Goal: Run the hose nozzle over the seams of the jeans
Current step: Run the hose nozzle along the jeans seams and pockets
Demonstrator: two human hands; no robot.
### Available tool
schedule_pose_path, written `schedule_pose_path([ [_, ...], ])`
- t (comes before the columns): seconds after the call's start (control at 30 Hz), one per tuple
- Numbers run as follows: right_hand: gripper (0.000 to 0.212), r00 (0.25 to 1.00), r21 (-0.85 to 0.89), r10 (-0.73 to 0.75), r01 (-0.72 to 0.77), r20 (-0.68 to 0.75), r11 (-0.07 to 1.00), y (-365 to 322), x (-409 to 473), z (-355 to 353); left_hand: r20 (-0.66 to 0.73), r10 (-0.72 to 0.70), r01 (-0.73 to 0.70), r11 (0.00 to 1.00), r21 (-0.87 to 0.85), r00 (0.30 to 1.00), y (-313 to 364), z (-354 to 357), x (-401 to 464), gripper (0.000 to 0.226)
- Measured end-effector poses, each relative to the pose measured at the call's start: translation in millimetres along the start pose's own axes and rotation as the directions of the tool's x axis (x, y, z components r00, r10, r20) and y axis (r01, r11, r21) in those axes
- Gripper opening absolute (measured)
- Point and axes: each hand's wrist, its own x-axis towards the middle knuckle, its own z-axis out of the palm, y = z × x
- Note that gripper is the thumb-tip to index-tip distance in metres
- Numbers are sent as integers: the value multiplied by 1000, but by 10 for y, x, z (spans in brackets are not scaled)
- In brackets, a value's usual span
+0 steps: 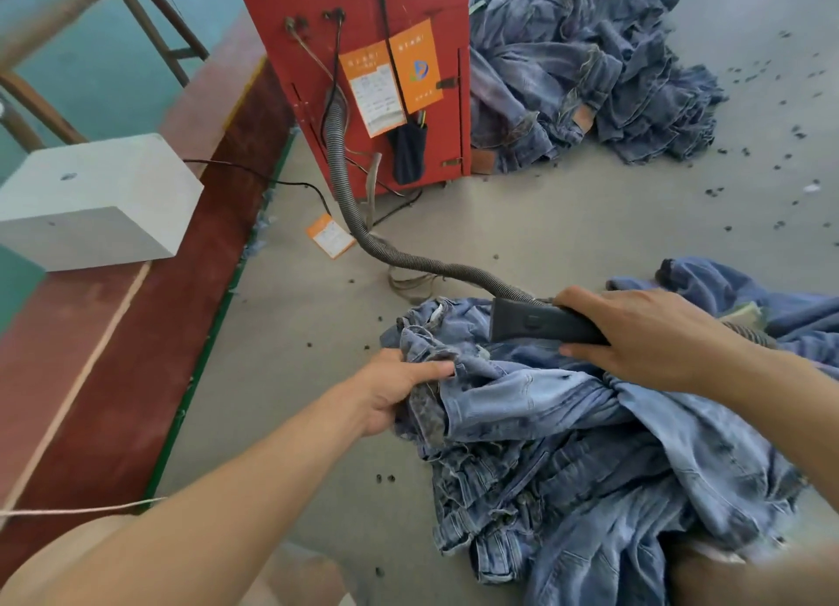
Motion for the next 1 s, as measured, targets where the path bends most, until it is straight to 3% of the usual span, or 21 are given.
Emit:
schedule_pose_path([
  [0.07,41,1000,-24,-12,12,2,1000,-13,-5,-1,22,25,-23,994,-107,999,-5,0,33,28],
  [0.17,38,1000,-29,-2,1,-10,1000,-20,-4,26,118,59,-30,973,-228,991,57,2,9,31],
  [0.37,39,997,6,-16,16,-74,1000,-163,38,71,246,78,-9,963,-270,966,79,52,-29,41],
  [0.57,36,979,335,17,54,-204,941,-225,65,-50,368,91,12,963,-269,925,74,50,-56,46],
  [0.77,33,999,263,32,-23,-28,965,-100,20,-74,405,107,11,960,-279,908,57,39,-74,47],
  [0.9,34,990,327,-45,87,-134,941,-374,82,-116,366,108,-5,962,-271,924,64,78,-98,42],
  [1.0,43,982,275,-8,60,-187,960,-365,46,-299,226,105,-27,947,-321,968,103,116,-91,36],
])
